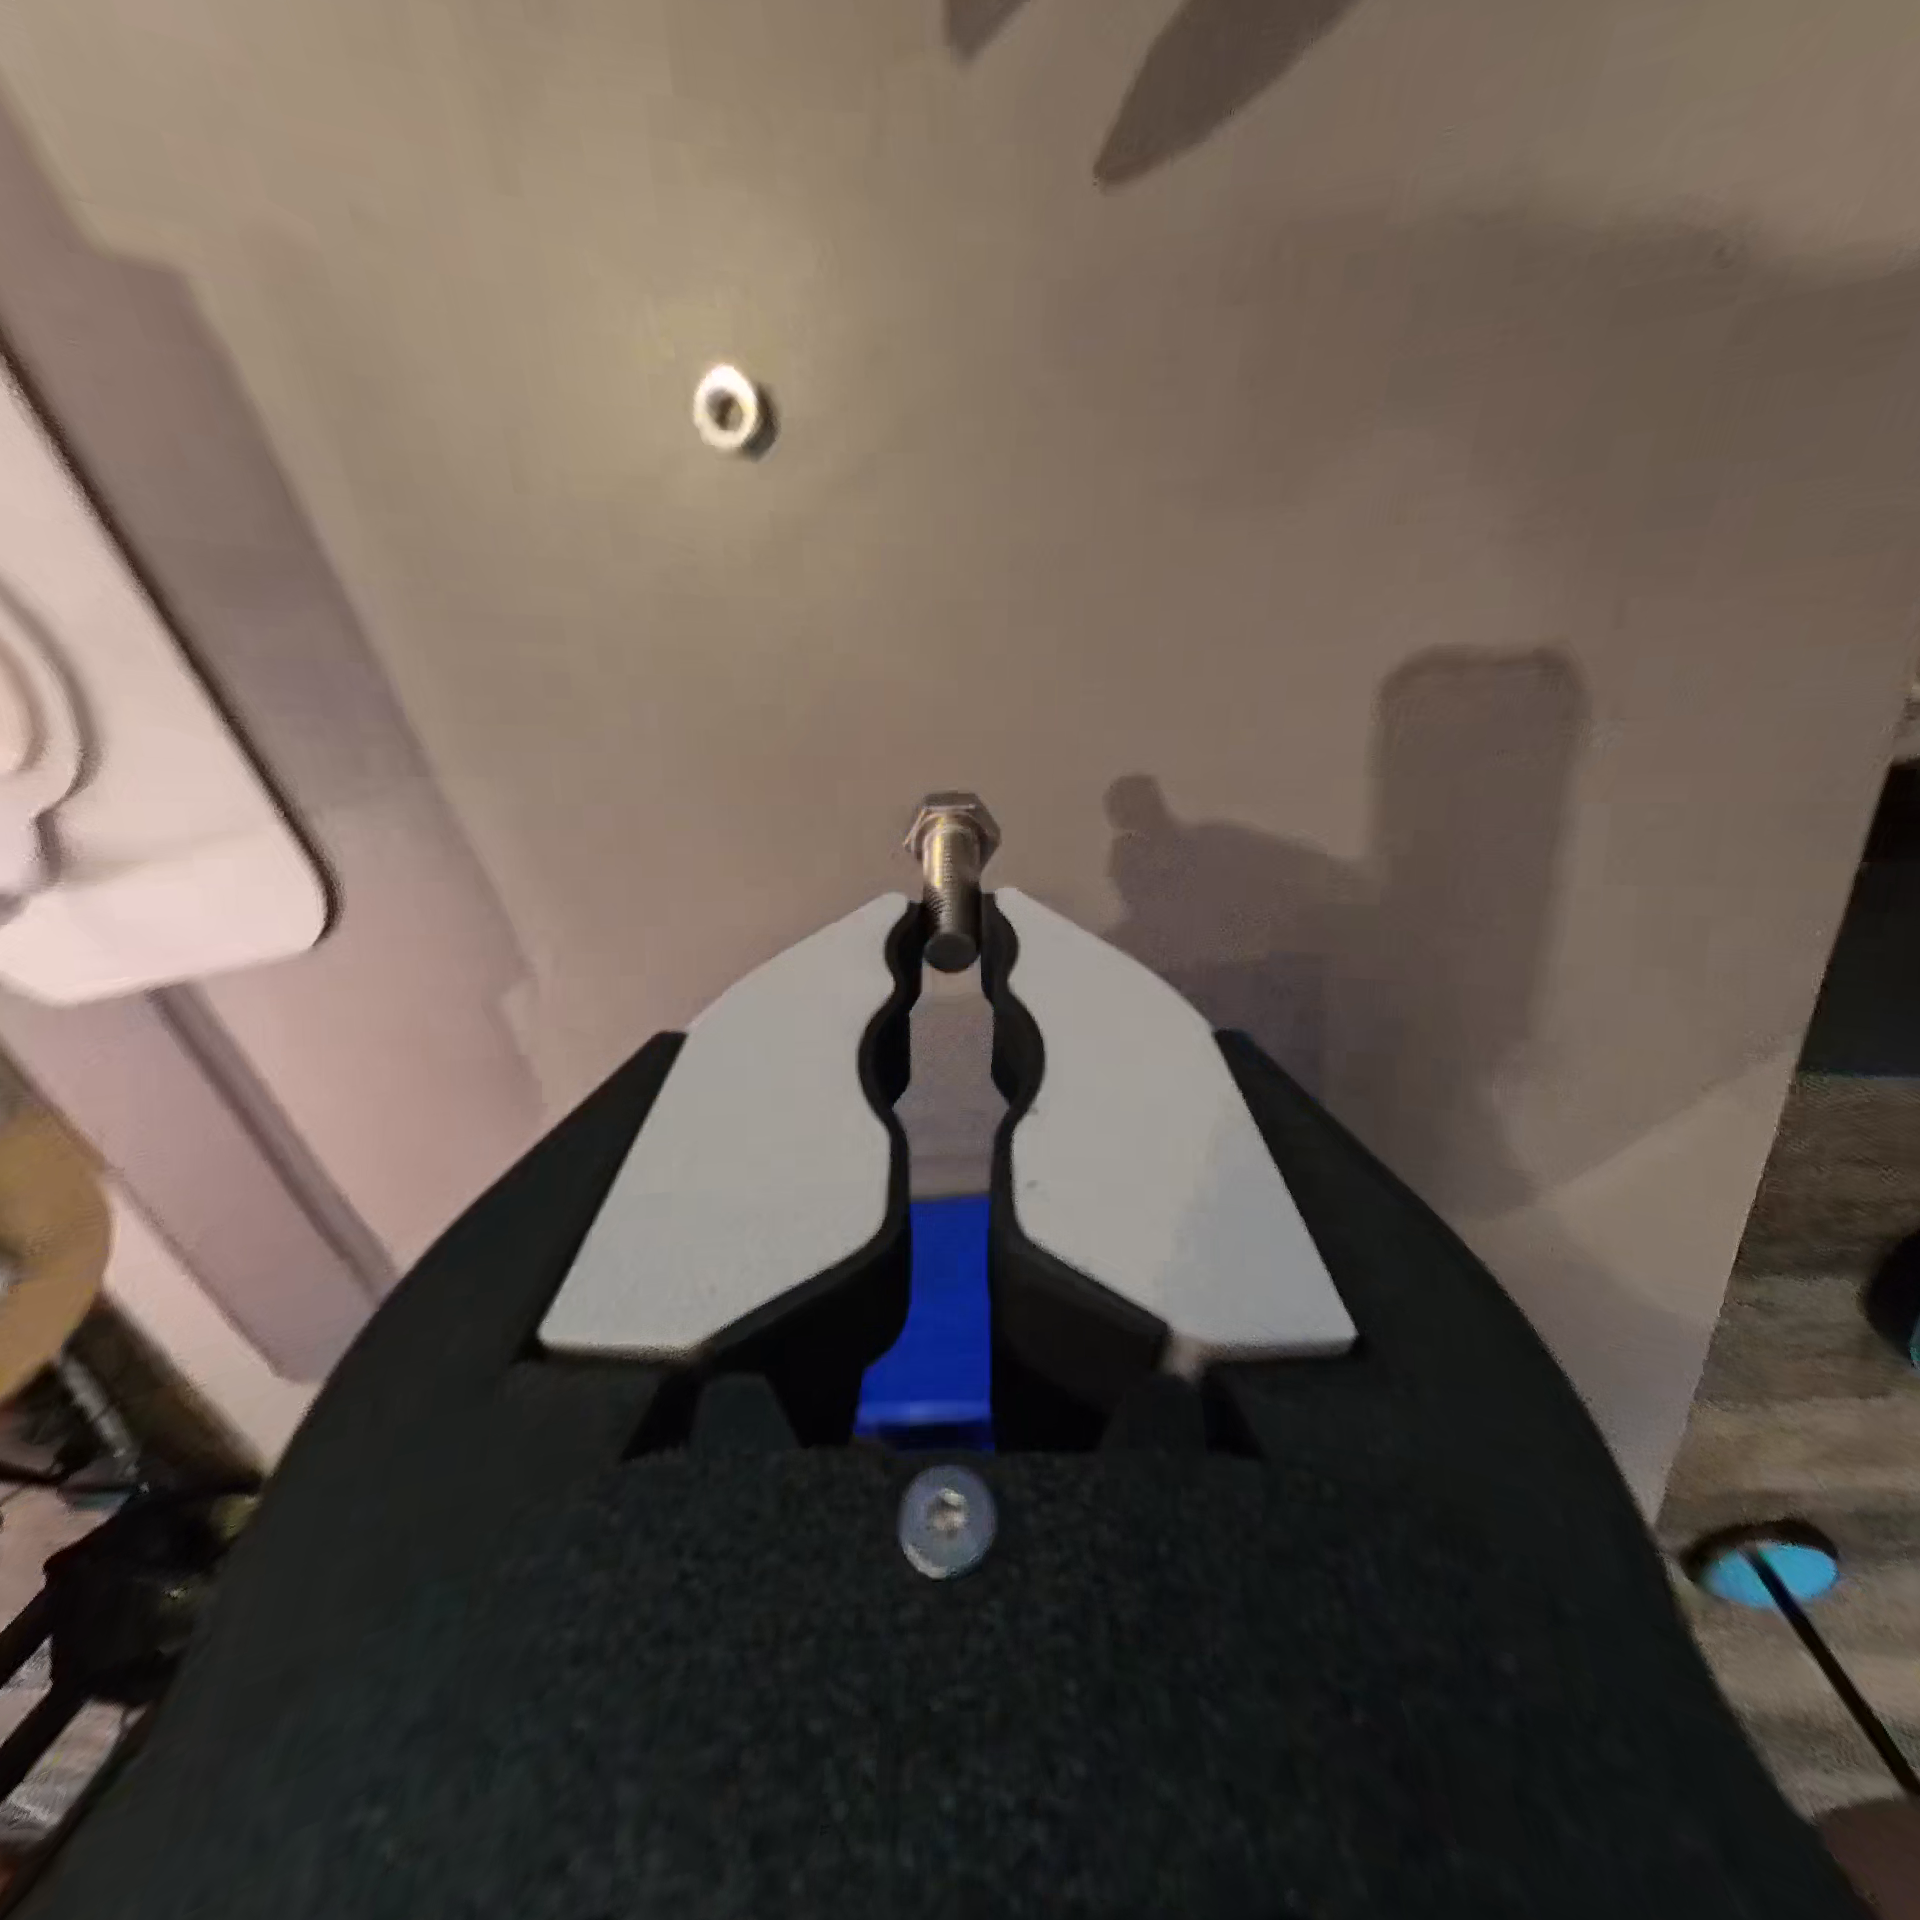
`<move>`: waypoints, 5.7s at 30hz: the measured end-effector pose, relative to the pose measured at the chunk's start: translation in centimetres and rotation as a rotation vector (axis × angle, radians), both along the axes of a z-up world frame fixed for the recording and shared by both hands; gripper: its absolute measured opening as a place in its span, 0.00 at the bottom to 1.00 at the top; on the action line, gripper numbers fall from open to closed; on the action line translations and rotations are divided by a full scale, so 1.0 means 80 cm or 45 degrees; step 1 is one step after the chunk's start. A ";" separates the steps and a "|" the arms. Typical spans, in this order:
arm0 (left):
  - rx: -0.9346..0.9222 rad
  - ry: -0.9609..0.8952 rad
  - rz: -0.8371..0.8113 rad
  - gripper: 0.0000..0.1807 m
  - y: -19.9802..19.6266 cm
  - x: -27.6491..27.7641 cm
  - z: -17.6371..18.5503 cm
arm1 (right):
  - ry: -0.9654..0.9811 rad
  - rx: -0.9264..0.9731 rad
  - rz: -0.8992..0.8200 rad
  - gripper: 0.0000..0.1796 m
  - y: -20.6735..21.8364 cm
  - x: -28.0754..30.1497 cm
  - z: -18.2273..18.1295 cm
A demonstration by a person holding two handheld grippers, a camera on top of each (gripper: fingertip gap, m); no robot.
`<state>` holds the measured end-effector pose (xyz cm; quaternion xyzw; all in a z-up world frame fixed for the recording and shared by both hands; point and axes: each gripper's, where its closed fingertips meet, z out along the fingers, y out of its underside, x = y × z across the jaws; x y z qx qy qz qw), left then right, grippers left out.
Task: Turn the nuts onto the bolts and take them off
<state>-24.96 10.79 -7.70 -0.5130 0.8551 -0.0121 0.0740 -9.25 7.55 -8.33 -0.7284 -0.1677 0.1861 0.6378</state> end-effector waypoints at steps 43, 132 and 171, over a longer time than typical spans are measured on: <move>-0.075 -0.903 1.271 0.29 -0.006 0.058 -0.133 | -0.098 -0.041 -0.012 0.18 0.002 -0.002 -0.015; -0.738 -1.689 0.344 0.10 -0.087 0.105 0.022 | 0.588 -0.059 0.813 0.05 -0.028 -0.115 0.069; -0.718 -1.707 0.273 0.09 -0.076 0.077 0.049 | 0.336 -0.082 0.749 0.14 -0.042 -0.102 0.045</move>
